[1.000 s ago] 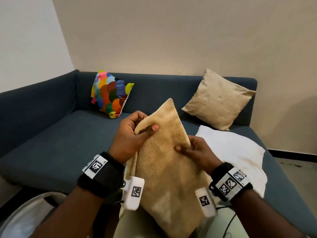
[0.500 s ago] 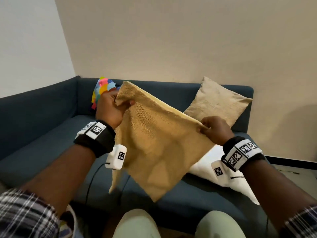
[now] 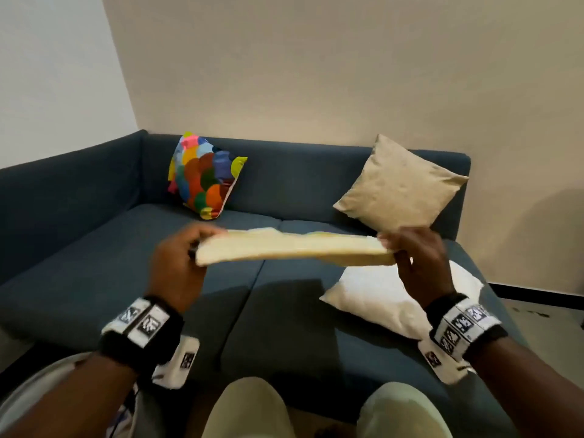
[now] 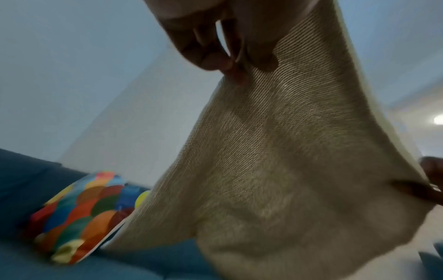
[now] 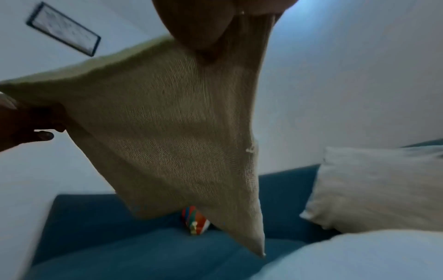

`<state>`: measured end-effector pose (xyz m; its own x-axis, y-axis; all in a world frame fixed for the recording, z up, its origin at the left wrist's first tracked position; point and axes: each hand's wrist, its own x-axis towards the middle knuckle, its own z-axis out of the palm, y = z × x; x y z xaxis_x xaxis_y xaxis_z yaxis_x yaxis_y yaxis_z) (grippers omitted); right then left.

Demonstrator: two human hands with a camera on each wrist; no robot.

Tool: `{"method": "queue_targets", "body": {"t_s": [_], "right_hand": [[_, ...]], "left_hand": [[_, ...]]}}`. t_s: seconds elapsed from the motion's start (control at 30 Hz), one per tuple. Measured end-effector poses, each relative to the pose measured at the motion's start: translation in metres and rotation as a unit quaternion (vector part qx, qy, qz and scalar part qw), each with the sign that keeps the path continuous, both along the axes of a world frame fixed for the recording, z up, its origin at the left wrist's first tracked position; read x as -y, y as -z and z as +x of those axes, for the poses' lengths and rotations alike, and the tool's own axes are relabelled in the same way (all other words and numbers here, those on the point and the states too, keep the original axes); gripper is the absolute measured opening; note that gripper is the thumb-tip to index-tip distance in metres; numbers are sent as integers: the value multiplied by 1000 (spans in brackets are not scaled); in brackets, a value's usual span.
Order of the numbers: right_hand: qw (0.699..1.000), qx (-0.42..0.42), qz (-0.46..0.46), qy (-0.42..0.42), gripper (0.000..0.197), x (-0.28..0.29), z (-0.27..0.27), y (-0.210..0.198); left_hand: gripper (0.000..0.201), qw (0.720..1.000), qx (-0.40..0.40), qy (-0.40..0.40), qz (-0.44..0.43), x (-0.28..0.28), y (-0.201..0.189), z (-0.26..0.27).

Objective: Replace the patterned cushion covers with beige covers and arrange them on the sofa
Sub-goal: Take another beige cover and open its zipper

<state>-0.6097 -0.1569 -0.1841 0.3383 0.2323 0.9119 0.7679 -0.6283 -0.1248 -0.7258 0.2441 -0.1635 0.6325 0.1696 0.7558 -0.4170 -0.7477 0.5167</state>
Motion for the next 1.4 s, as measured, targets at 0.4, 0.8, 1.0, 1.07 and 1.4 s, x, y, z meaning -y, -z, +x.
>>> {"method": "queue_targets", "body": {"t_s": [0.4,0.8,1.0,1.07,1.4], "right_hand": [[718,-494,-483,83,33,-23,-31,83],[801,-567,-145,-125,19,-200,-68,109],[766,-627,-39,-139,13,-221,-69,129],[773,-620,-27,-129,10,-223,-68,129],[739,-658,43,-137,16,-224,-65,129]], "left_hand": [[40,886,-462,2,44,16,131,-8],[44,902,-408,29,-138,32,124,-25],[18,879,-366,-33,-304,32,129,-18],[16,859,-357,-53,-364,31,132,-13],[40,817,-349,-44,-456,35,137,-12]]}}
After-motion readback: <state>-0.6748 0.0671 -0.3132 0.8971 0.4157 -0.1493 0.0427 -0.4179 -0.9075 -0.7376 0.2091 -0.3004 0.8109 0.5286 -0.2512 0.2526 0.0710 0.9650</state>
